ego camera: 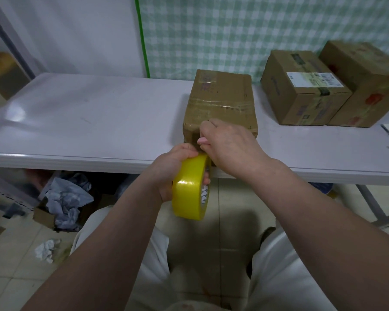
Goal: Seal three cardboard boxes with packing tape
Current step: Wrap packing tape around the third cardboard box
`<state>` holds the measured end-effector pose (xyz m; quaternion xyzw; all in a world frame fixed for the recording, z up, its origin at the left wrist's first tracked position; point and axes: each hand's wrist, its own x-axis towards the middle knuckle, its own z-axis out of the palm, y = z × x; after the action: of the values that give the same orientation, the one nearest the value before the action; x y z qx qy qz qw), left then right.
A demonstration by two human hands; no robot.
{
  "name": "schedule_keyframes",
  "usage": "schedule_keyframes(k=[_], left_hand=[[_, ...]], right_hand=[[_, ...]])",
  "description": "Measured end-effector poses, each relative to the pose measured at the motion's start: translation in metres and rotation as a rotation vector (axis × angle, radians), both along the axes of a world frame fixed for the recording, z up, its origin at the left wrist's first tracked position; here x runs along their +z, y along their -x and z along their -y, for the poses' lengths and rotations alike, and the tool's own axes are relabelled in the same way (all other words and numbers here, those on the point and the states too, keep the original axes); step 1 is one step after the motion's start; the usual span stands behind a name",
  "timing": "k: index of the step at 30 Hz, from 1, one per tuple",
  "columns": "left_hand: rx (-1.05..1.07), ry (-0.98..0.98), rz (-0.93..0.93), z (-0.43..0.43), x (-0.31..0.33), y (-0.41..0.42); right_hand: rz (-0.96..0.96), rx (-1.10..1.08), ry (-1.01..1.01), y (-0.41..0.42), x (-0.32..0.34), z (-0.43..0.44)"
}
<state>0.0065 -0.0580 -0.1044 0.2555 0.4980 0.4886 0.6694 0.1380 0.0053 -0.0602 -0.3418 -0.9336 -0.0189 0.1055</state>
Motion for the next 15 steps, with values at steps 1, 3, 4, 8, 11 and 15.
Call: schedule_keyframes(k=[1,3,4,8,11,15], left_hand=[[0.001,0.007,-0.003,0.000,0.001,0.000],[0.009,0.018,-0.007,0.000,0.002,0.000],[0.017,0.024,-0.013,0.000,0.002,0.000],[0.035,0.053,-0.046,0.001,0.005,-0.002],[0.023,0.086,-0.094,0.004,0.005,-0.002],[-0.051,0.092,-0.120,0.012,0.002,-0.003]], right_hand=[[-0.003,-0.002,0.002,-0.003,0.001,0.000],[-0.004,-0.009,0.009,-0.009,0.003,-0.002],[0.005,-0.012,0.010,-0.012,0.004,-0.003],[0.040,-0.047,0.017,-0.026,0.003,-0.010],[-0.007,-0.068,0.079,-0.031,-0.003,-0.012],[-0.240,-0.101,0.346,-0.036,-0.015,-0.004]])
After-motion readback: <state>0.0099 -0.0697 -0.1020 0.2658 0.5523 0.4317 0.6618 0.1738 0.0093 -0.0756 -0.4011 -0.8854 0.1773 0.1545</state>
